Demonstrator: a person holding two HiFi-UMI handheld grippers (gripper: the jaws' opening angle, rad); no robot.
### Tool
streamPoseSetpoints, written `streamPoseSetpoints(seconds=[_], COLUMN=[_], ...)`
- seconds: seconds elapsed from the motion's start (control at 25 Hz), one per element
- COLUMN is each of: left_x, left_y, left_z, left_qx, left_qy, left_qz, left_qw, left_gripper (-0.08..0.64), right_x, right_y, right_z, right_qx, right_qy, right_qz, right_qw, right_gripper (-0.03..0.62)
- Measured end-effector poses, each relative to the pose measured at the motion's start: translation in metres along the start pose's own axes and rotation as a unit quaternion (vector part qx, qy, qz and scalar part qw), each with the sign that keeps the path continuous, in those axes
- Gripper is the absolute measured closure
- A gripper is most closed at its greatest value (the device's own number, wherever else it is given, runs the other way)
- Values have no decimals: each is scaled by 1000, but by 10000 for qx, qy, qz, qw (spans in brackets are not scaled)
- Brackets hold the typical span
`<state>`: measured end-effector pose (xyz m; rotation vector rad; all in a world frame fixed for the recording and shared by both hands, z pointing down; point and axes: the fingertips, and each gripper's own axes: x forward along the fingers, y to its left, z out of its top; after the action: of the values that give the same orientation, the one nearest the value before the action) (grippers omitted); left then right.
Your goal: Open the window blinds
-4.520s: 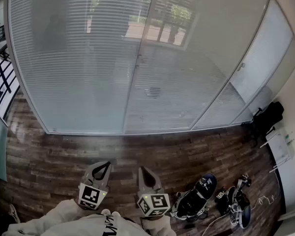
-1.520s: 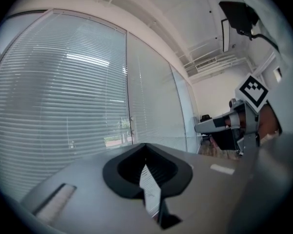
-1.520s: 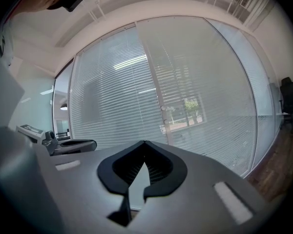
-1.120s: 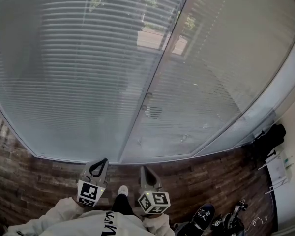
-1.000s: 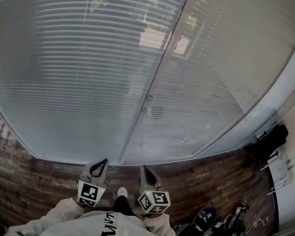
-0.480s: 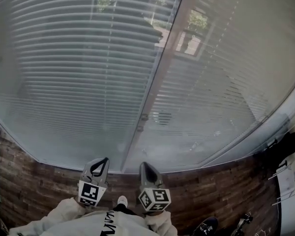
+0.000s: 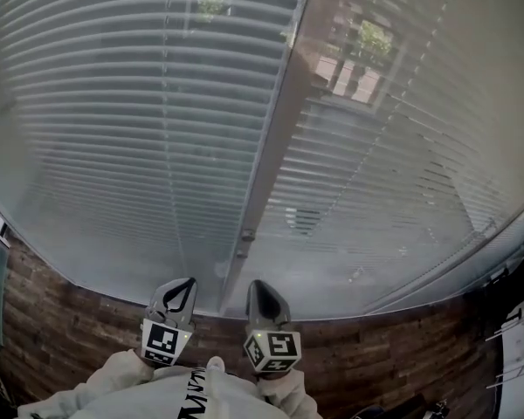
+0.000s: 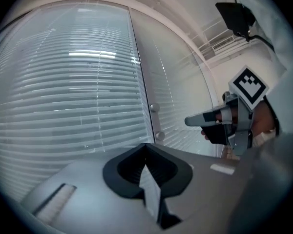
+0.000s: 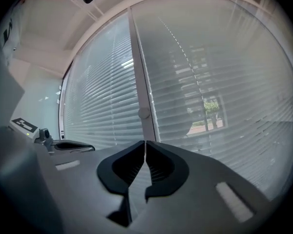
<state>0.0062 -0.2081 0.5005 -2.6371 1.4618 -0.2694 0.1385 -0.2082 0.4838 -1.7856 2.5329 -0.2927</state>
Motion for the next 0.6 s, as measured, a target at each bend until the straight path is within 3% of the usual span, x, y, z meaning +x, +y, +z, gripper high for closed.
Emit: streamPoseSetpoints(seconds=[0.2,0.36,0.44,0.6], left_x=[8,19,23,26], left_y=[1,7,7,5], left_z=[-1,-4,-7,-13], left_qx=[-12,-42,-54,-109], left_qy=[34,131,153,191], left_qz=[37,4,-83,-297], left_qw=[10000,9999,9998,9993], left_gripper=[560,560,560,560], right_x=[13,23,28,44], right_y=[0,4,10,29], right_z=[13,31,42,50], right_qx=[-352,-1297,-2053,-3511], right_qy=[-42,-52,-88,78], right_qz=[25,-165,-261,-488], right_qw=[9994,9914,9783,9350], right_gripper=[547,482,457,423])
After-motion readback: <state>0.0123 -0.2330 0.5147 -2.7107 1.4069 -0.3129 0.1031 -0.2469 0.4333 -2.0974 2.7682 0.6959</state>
